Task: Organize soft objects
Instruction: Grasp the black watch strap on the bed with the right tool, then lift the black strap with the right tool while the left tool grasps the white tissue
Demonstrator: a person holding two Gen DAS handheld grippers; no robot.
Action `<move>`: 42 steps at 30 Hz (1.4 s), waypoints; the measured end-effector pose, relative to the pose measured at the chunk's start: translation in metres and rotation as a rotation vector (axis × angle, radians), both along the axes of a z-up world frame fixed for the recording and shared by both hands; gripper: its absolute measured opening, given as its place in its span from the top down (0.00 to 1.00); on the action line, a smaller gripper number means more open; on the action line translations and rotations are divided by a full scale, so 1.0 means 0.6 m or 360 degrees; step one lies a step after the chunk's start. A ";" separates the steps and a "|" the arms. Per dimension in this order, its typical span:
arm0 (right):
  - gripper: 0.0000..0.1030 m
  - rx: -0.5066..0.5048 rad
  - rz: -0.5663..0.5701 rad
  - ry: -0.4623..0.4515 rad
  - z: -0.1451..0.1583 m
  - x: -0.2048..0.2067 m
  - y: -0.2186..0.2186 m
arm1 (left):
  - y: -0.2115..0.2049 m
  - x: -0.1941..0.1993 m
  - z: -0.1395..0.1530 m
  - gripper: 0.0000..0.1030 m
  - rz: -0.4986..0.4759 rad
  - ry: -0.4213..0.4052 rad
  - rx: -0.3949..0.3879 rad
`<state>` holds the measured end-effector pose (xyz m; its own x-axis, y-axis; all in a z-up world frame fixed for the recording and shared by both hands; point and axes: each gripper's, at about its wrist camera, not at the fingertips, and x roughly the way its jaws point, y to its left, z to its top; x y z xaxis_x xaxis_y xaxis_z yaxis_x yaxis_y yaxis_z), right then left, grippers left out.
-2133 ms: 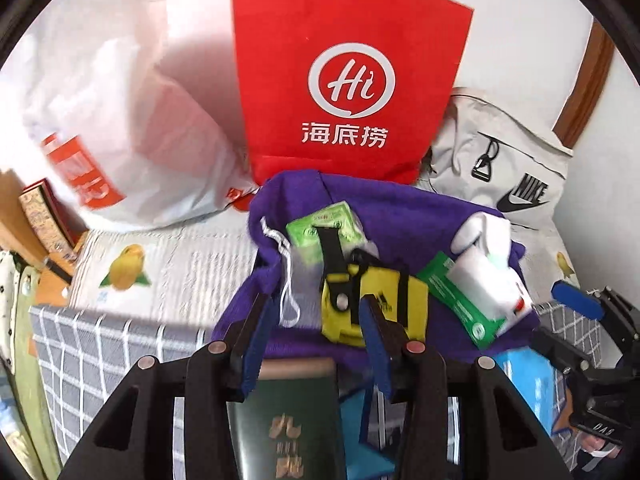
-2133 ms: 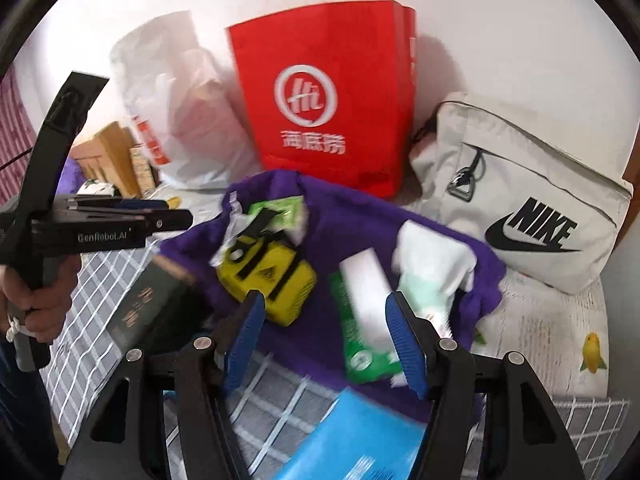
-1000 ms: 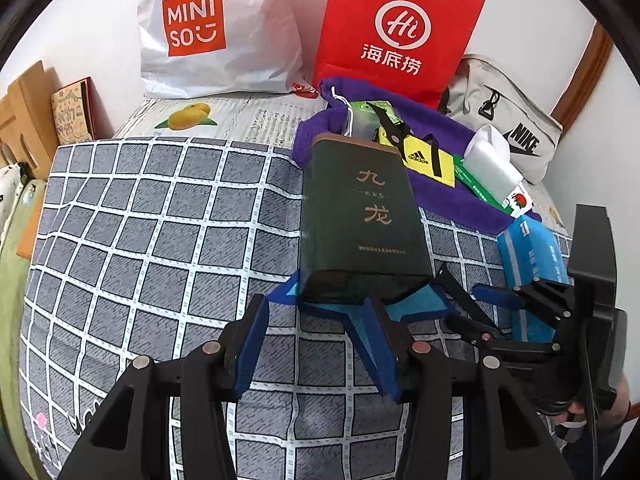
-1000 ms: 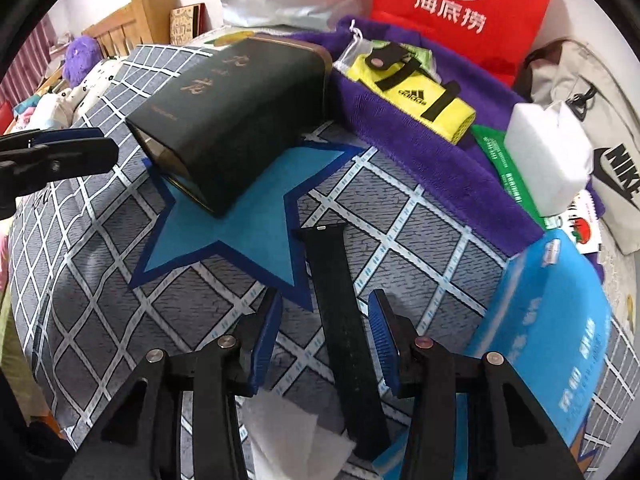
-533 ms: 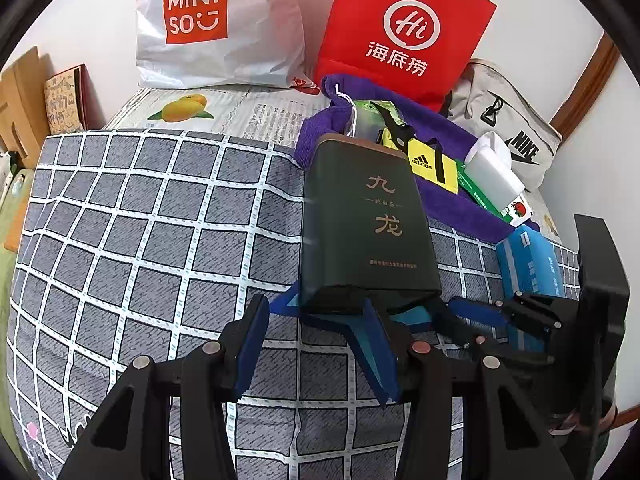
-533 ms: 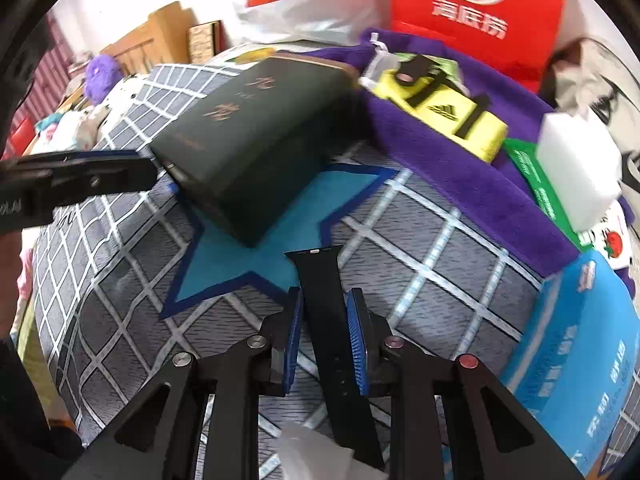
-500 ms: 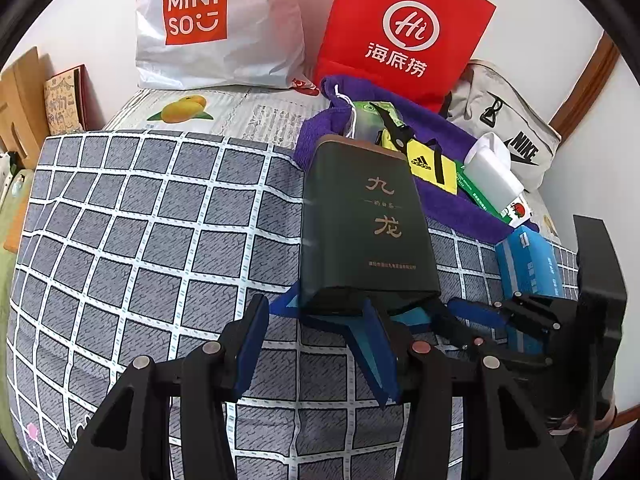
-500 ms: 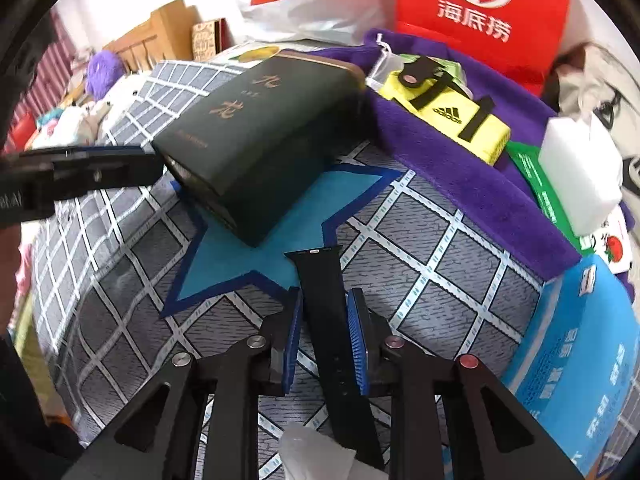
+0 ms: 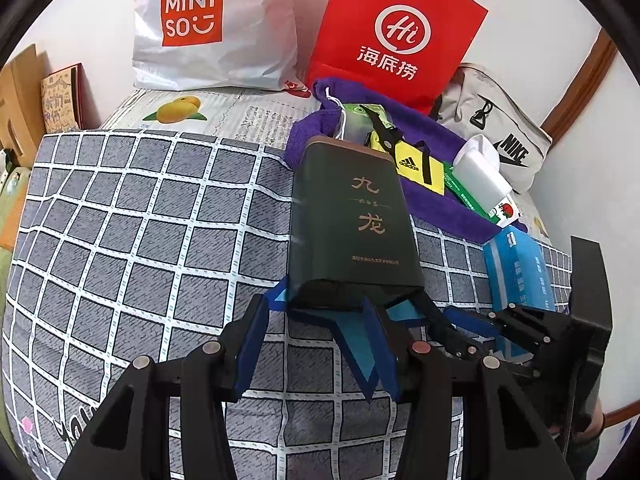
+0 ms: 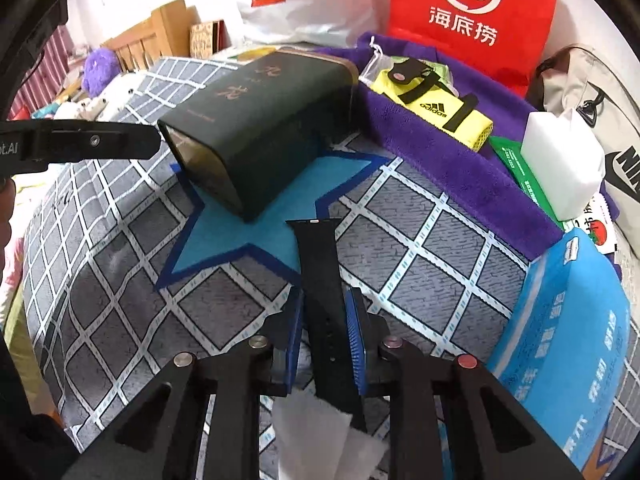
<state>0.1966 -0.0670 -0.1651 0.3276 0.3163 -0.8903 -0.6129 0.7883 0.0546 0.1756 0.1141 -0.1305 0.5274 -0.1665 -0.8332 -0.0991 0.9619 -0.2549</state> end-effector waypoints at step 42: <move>0.80 0.0328 -0.0293 -0.0202 0.149 -0.001 -0.103 | -0.111 -0.055 0.001 0.55 -0.0260 0.0032 0.0042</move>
<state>0.1959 -0.1288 -0.0757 0.5007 0.4112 -0.7617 -0.4731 0.8669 0.1570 0.1425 0.0477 -0.1299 0.4784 -0.2267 -0.8483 0.0543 0.9719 -0.2291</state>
